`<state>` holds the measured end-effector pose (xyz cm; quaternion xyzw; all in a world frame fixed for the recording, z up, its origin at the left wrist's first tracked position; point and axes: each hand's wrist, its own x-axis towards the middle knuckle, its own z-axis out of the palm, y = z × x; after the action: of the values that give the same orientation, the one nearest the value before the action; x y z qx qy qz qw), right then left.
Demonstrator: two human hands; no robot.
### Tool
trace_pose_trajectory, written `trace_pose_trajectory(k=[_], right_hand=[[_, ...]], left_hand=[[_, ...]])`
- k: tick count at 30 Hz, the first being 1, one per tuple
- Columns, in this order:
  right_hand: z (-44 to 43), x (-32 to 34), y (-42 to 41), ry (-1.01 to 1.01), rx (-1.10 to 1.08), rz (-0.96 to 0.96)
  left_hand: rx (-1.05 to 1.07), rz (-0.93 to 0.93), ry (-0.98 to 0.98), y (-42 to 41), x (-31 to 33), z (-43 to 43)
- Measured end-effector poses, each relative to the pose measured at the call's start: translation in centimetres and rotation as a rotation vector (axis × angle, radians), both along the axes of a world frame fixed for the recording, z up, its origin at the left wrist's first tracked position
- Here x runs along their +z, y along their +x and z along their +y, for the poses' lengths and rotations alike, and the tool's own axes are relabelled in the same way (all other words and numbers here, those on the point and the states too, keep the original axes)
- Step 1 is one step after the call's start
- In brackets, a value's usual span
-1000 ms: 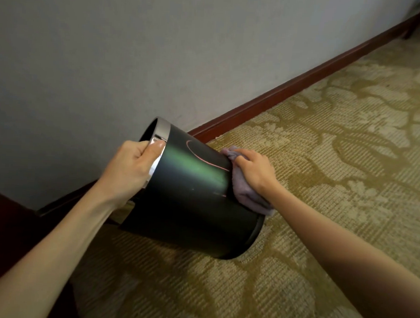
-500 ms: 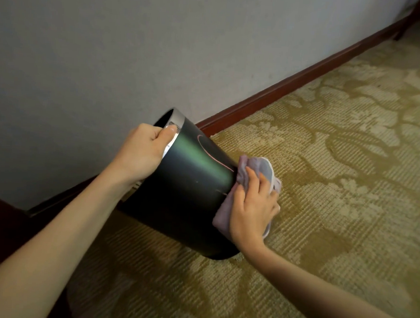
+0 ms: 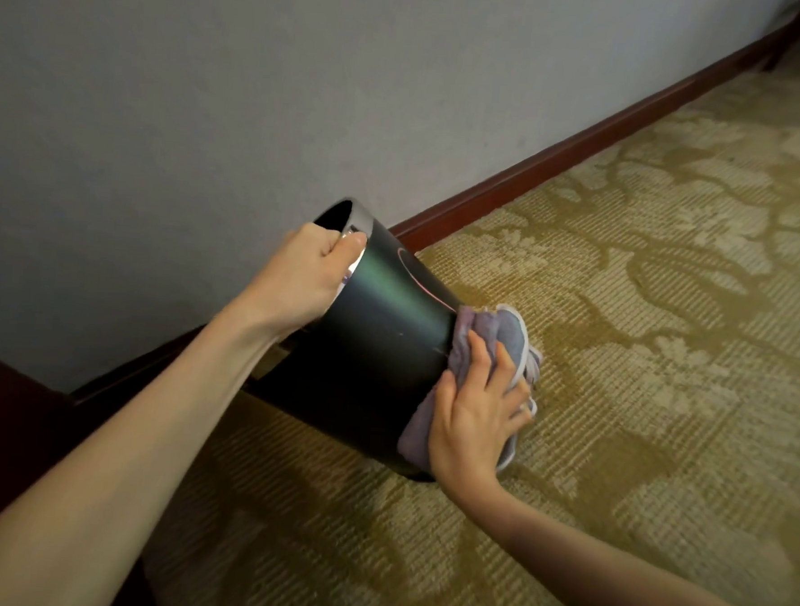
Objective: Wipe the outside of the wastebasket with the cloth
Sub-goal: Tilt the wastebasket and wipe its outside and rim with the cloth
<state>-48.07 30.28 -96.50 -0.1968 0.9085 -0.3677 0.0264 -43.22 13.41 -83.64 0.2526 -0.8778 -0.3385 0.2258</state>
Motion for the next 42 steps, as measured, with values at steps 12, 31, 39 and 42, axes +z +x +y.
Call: trace_pose_trajectory(k=[12,31,39,42], right_hand=[[-3.2,4.1,-5.7,-0.065,0.093,-0.114],[-5.2,6.7,-6.4,-0.209,-0.011,-0.357],[-3.5,5.8,1.2,-0.222,0.004,-0.074],[-2.7,4.5,3.7,-0.187,0.090,0.004]], left_hand=[[-0.060,0.023,0.017,2.0,-0.5,-0.3],[-0.009,-0.005,-0.060,2.0,-0.6,1.1],[0.006,-0.007,-0.022,0.6,-0.4,1.0],[0.008,-0.008,-0.013,0.4,-0.3,1.0]])
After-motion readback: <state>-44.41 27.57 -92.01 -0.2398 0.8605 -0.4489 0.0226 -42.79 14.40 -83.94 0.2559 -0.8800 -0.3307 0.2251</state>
